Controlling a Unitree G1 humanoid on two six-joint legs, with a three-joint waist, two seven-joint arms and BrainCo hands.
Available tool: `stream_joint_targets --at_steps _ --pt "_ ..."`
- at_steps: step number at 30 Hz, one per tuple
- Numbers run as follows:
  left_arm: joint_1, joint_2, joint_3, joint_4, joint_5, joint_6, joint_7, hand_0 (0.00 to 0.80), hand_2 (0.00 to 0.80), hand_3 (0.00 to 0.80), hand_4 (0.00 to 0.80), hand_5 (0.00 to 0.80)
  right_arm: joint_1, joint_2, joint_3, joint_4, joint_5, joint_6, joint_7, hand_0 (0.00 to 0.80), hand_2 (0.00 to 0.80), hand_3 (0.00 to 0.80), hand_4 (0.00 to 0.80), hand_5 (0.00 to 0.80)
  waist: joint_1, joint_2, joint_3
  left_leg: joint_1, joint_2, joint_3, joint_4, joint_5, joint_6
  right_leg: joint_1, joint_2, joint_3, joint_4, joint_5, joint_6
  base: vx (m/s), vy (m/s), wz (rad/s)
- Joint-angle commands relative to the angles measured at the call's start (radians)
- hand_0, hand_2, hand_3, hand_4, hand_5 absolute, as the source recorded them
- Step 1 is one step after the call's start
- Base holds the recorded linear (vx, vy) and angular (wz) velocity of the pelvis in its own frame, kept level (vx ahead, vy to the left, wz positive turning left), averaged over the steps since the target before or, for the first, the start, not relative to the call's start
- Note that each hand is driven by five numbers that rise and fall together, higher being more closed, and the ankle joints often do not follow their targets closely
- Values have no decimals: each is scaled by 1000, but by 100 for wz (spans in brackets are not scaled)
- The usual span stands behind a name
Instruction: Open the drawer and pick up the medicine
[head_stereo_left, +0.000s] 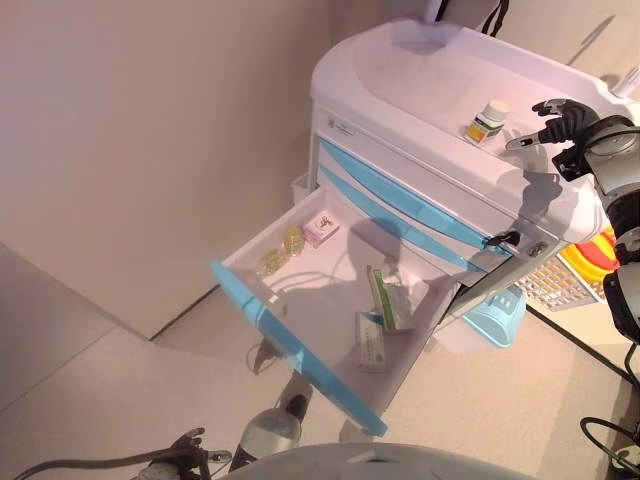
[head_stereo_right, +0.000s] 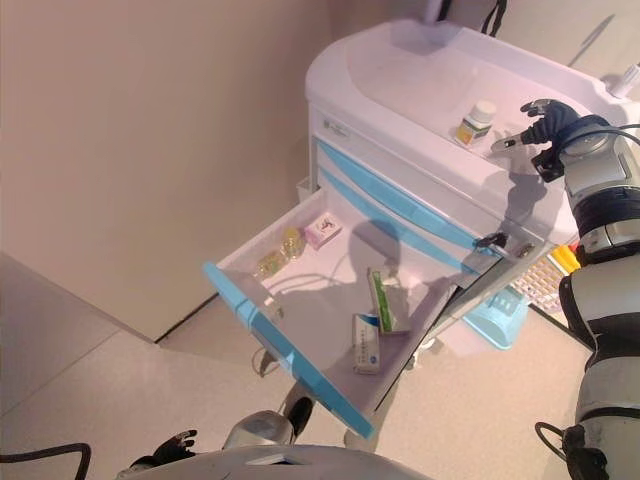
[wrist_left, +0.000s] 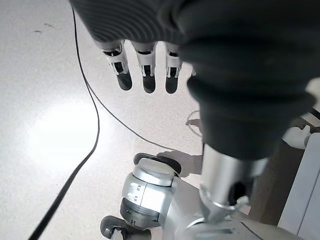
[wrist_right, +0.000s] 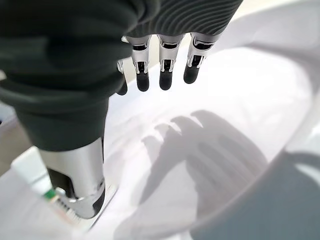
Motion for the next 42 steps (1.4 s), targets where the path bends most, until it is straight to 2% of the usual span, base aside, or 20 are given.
stream_joint_targets --at_steps 1,4,7,11,15,20,24,27,28,30,33,34,35,37,41,42 --pt "9 54 -52 8 51 -15 -18 0 0 0 0 0 -72 -92 32 -109 80 -92 -127 0 0 0 0 0 -2 -36 -50 53 -11 51 43 -166 9 -70 -26 67 84 20 25 -65 -44 -7" --pt "2 58 -63 10 87 -24 -30 0 0 0 0 0 -59 -118 13 -210 99 -157 -238 0 0 0 0 0 -32 -36 -54 51 -12 77 61 -185 13 -80 -29 92 86 21 28 -80 -61 -20" --pt "-1 61 -71 0 104 -29 -34 0 0 0 0 0 12 -138 -43 -395 102 -186 -333 0 0 0 0 0 -68 -29 -50 48 -11 110 88 -206 17 -94 -31 120 96 20 31 -85 -69 -32" --pt "-13 57 -70 -13 119 -20 -37 0 0 0 0 0 261 -114 -229 -671 74 -209 -403 0 0 0 0 0 -136 -9 -49 49 -7 159 98 -221 24 -108 -22 166 95 21 33 -85 -66 -37" --pt "-25 47 -64 -29 138 -23 -39 0 0 0 0 0 568 -11 -419 -860 25 -266 -437 0 0 0 0 0 -208 14 -51 54 3 204 87 -227 25 -124 -12 214 85 29 38 -80 -64 -53" --pt "-61 22 -71 -32 152 -26 -31 0 0 0 0 0 877 164 -497 -987 -24 -337 -445 0 0 0 0 0 -281 36 -53 50 17 271 74 -226 21 -149 2 257 66 42 39 -75 -64 -53" --pt "-91 -8 -72 -44 130 -37 -17 0 0 0 0 0 1065 279 -481 -937 18 -394 -392 0 0 0 0 0 -334 47 -54 43 25 327 86 -235 17 -170 10 282 63 46 40 -42 -27 -41" --pt "-104 -30 -78 -63 120 -47 -1 0 0 0 0 0 1155 370 -443 -830 23 -422 -364 0 0 0 0 0 -355 48 -49 36 27 344 94 -239 17 -179 13 287 65 48 38 -19 -24 -31" --pt "-105 -35 -80 -71 115 -54 6 0 0 0 0 0 1176 397 -429 -788 26 -407 -348 0 0 0 0 0 -360 48 -47 34 27 346 98 -241 17 -182 13 289 66 48 38 5 -30 -25" --pt "-112 -40 -84 -94 119 -62 6 0 0 0 0 0 1225 455 -392 -670 -3 -420 -360 0 0 0 0 0 -368 48 -38 28 28 350 107 -244 18 -189 13 286 72 47 37 0 -25 -9" --pt "-123 -42 -106 -111 138 -79 10 0 0 0 0 0 1251 486 -350 -540 -66 -441 -382 0 0 0 0 0 -372 54 -18 9 29 348 125 -248 22 -209 13 283 92 43 34 -15 0 -6" --pt "-130 -40 -125 -112 158 -91 4 0 0 0 0 0 1249 489 -337 -479 -60 -429 -392 0 0 0 0 0 -371 59 -8 -2 27 343 135 -250 24 -219 14 283 99 41 32 -18 13 -21" --pt "-136 -38 -137 -115 159 -97 5 0 0 0 0 0 1243 492 -332 -430 -58 -451 -398 0 0 0 0 0 -370 63 -1 -10 26 339 141 -250 25 -226 14 284 104 40 31 -36 24 -31" --pt "-162 -30 -181 -122 162 -120 14 0 0 0 0 0 1212 496 -310 -291 -54 -491 -436 0 0 0 0 0 -366 76 36 -49 22 324 163 -250 29 -260 14 285 123 37 26 -139 49 -24" --pt "-226 -26 -225 -144 129 -157 59 0 0 0 0 0 1136 499 -267 -162 -81 -509 -475 0 0 0 0 0 -365 96 120 -140 20 308 200 -238 34 -345 16 287 170 29 13 -209 54 -8" --pt "-240 -23 -227 -158 120 -160 66 0 0 0 0 0 1119 498 -254 -147 -88 -496 -475 0 0 0 0 0 -365 101 141 -163 19 305 213 -234 34 -367 17 286 186 27 9 -208 49 -19"
